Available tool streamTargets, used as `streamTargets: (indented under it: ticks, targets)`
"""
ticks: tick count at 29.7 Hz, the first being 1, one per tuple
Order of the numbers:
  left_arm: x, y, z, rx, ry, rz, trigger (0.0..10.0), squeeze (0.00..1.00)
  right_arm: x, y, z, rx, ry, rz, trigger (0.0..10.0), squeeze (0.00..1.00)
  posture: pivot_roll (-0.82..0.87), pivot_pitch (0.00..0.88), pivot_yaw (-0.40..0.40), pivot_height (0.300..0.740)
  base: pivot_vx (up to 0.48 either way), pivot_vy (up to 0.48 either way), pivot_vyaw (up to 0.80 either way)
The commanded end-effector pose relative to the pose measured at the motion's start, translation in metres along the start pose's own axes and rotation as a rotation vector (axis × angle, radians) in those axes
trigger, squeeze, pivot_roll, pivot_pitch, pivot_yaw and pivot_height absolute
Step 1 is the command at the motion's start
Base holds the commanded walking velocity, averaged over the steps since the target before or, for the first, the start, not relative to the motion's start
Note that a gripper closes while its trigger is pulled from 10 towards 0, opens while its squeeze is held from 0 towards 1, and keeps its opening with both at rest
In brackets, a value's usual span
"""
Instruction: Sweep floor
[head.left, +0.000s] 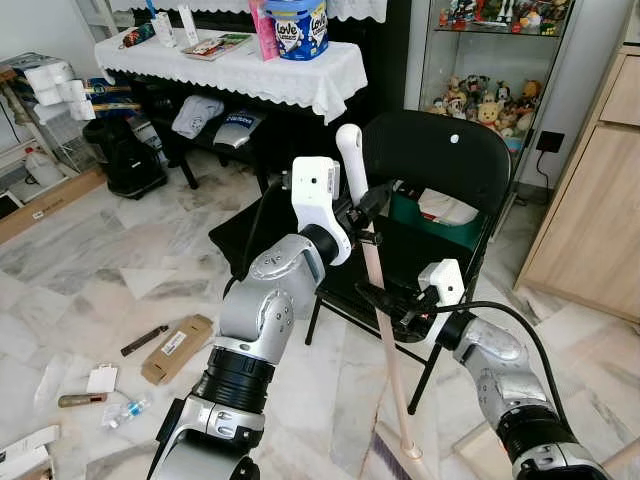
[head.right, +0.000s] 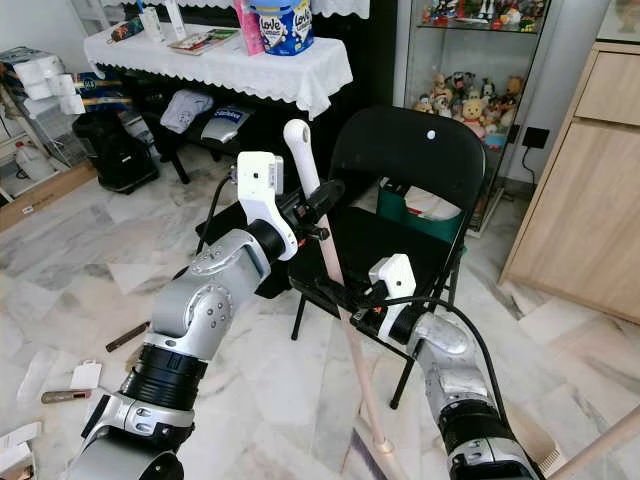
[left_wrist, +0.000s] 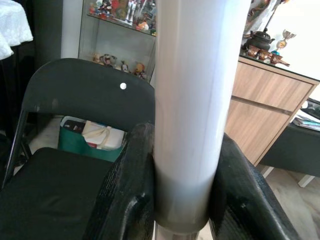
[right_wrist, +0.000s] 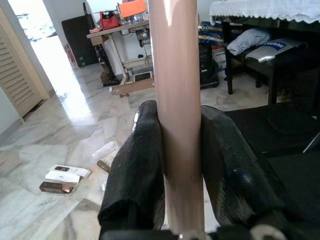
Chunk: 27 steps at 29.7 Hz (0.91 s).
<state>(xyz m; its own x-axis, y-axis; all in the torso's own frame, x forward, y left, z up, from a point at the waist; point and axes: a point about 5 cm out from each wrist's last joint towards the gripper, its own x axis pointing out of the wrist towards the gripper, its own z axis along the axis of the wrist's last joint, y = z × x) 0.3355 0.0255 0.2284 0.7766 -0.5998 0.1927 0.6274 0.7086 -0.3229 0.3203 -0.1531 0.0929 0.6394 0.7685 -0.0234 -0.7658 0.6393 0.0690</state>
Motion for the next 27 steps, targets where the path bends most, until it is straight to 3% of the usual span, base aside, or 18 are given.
streamTargets:
  ticks: [1,27]
  targets:
    - [0.0018,-0.0084,0.0121,-0.019,-0.055,-0.03,10.0,0.0,0.0036,0.005,-0.0007,0.002,0.0,0.024,0.0,0.0,-0.08,0.0,0.128,0.74,0.0,0.0,0.0]
    - [0.0024,-0.0087,0.0134,-0.025,-0.061,-0.039,10.0,0.0,0.0027,0.0052,-0.0037,-0.006,0.017,0.018,0.0,0.0,-0.09,0.0,0.134,0.74,0.0,0.0,0.0]
